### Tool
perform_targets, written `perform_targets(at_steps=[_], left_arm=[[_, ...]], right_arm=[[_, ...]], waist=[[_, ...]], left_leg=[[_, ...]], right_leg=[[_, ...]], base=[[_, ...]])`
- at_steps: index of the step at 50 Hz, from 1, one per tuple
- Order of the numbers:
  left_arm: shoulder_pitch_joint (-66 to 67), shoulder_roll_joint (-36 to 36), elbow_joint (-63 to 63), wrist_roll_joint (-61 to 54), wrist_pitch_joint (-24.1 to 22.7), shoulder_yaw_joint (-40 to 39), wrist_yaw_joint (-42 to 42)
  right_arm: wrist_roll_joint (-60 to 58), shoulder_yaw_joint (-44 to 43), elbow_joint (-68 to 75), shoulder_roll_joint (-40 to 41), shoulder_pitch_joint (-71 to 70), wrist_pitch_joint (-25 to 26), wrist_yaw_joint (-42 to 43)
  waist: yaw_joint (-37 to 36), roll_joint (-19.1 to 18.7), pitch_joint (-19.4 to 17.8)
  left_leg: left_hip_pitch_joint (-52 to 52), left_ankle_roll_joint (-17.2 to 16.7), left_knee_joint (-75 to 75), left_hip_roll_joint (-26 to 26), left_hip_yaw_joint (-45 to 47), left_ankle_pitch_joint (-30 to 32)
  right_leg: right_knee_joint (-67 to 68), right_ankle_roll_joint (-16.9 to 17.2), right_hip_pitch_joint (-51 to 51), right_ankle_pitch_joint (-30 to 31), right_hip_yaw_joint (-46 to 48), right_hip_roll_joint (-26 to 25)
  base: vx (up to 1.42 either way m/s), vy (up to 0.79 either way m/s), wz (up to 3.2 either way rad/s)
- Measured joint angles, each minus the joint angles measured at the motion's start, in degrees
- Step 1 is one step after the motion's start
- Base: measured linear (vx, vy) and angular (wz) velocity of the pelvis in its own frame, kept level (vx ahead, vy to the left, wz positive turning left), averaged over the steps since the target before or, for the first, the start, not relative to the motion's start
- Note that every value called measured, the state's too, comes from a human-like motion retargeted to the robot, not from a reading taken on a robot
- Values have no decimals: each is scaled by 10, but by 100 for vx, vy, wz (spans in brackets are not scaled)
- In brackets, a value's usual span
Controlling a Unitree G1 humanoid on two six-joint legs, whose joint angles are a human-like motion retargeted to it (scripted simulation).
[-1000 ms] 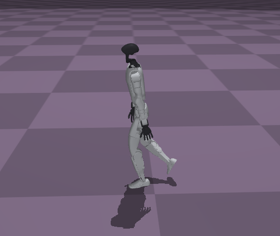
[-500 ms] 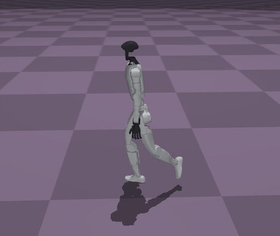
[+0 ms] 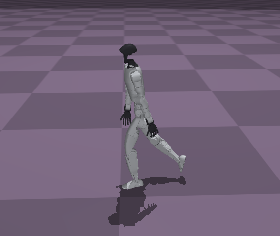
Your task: Walk run
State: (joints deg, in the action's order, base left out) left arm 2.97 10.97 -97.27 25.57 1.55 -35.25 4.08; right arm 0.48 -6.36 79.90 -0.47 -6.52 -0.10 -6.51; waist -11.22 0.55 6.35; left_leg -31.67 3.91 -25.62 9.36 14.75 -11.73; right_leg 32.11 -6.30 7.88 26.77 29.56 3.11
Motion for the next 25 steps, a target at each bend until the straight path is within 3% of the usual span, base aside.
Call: perform_targets(at_steps=[2,6,10,13,15,17,20,22,23,25], left_arm=[[-30,3,26,-12,-1,44,23],[-95,8,93,-3,-7,122,9],[-158,32,169,28,-22,192,30],[-204,67,225,40,-34,235,59],[-234,88,255,43,-46,256,64],[-249,93,276,43,-59,272,56],[-238,79,282,50,-77,262,34],[-204,70,278,80,-70,236,50],[-182,60,278,107,-60,222,67],[-147,43,255,144,-41,211,79]], right_arm=[[-23,3,24,-5,20,-5,34],[-94,-28,49,-16,66,-21,101],[-69,-60,59,-35,111,-22,62],[-39,-99,73,-40,123,21,1],[-28,-122,81,-42,126,43,-22],[-27,-136,83,-43,133,44,-14],[-46,-138,92,-47,135,35,25],[-67,-130,103,-42,129,31,39],[-75,-131,111,-40,121,33,36],[-82,-128,111,-34,110,41,13]], waist=[[8,-13,-4],[79,-12,-15],[130,0,-11],[168,11,-12],[190,11,-14],[211,9,-11],[217,13,4],[233,21,6],[245,23,5],[245,49,11]], left_leg=[[58,-3,22,17,29,-19],[169,-6,122,-42,20,-17],[251,-7,192,-95,25,-29],[310,-9,222,-131,-4,-54],[345,-17,231,-136,-20,-65],[370,-38,225,-128,-35,-58],[402,-79,201,-132,-48,5],[426,-86,167,-132,-11,113],[430,-72,138,-120,28,191],[419,-29,36,-104,126,296]], right_leg=[[100,-16,-61,-76,9,17],[165,34,-211,-215,26,48],[45,32,-333,-297,58,75],[-106,26,-414,-345,45,73],[-198,20,-463,-350,6,53],[-233,50,-496,-342,-19,57],[-155,-8,-508,-313,-21,71],[-107,-40,-491,-273,-2,84],[-62,-38,-496,-299,-63,90],[-29,-19,-456,-356,-94,127]], base=[[79,6,-16],[129,0,93],[103,-5,65],[99,-16,81],[125,-31,105],[92,-25,110],[140,-41,25],[137,-40,22],[124,-29,59],[136,-31,19]])
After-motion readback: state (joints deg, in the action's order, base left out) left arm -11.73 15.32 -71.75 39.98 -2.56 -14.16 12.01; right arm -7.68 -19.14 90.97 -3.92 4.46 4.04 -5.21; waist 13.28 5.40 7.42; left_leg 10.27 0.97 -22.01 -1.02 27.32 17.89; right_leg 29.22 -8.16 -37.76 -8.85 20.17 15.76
